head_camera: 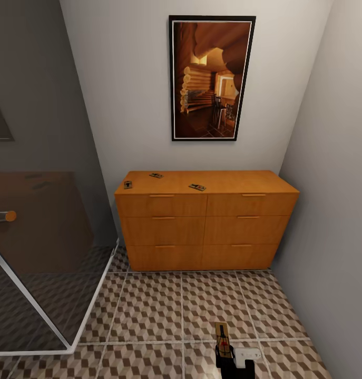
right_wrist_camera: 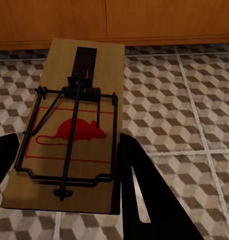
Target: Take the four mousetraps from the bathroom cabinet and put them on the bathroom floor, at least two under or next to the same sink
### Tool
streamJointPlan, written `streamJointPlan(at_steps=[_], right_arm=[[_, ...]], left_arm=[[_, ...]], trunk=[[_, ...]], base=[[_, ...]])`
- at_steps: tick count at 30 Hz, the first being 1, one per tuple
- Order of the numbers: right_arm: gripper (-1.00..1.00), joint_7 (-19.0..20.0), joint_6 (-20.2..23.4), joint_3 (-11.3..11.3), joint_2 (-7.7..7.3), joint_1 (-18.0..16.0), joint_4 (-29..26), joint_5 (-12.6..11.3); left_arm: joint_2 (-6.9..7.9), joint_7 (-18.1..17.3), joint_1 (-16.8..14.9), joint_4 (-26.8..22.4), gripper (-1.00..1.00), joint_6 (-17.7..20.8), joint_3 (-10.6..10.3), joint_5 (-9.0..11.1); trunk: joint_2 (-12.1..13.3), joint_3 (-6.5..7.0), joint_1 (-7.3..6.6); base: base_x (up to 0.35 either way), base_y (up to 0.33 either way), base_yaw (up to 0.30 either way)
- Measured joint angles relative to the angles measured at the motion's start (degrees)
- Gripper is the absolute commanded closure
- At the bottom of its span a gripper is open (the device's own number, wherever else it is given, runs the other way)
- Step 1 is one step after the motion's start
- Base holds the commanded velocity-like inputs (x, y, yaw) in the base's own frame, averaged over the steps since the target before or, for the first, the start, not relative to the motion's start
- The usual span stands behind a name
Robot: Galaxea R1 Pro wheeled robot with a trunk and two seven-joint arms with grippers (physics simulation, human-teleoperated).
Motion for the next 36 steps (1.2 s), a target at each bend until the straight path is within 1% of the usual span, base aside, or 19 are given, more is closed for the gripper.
streamJointPlan(at_steps=[36], right_arm=[[1.00,0.00,0.00,0.00,0.00,0.01,0.00,0.00]], left_arm=[[0.00,0.00,0.00,0.00,-1.00,0.00,0.00,0.00]], trunk=[[0.00,0.00,0.00]], base=[[0.000,0.000,0.000]])
